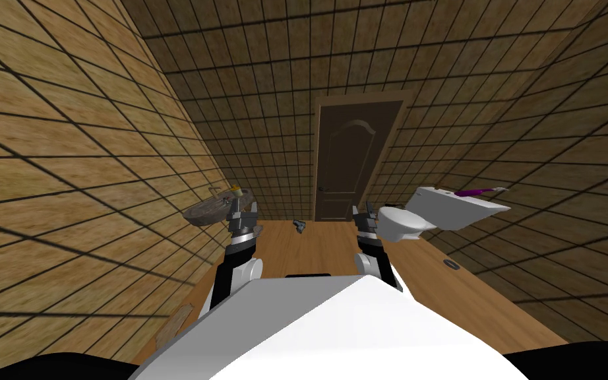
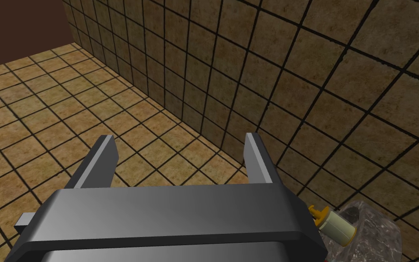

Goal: Pull the door open

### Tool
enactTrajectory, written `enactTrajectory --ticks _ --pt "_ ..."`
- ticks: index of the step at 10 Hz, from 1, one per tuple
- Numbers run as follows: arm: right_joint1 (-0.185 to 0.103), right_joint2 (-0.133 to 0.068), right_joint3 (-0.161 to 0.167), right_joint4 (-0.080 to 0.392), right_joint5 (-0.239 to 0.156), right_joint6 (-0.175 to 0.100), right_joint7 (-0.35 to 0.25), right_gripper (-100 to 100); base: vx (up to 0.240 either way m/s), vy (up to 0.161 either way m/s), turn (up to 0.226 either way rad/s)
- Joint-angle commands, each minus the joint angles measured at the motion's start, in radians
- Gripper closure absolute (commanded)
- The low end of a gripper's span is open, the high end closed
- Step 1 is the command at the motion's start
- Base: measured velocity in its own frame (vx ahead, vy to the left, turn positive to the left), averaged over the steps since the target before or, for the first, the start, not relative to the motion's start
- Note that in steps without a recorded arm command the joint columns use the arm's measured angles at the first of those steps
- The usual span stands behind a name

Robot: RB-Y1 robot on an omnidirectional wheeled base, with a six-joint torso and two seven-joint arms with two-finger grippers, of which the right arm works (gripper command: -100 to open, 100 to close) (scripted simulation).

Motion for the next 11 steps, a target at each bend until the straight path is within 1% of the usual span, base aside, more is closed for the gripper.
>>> enactTrajectory --ticks 1,4,5,7,8,11 --pt "-0.022 -0.007 -0.004 0.040 -0.002 0.003 0.008 -100 0.095 -0.011 0.031" --pt "-0.065 -0.020 -0.010 0.131 -0.005 -0.003 0.020 -100 0.093 -0.015 0.044" --pt "-0.065 -0.020 -0.010 0.132 -0.005 -0.003 0.020 -100 0.058 -0.008 0.014" --pt "-0.096 -0.028 -0.015 0.191 -0.007 -0.007 0.029 -100 0.061 -0.014 0.035" --pt "-0.096 -0.028 -0.015 0.196 -0.007 -0.007 0.029 -100 0.057 -0.010 0.020" --pt "-0.143 -0.041 -0.022 0.293 -0.010 -0.014 0.043 -100 0.077 -0.010 0.041"
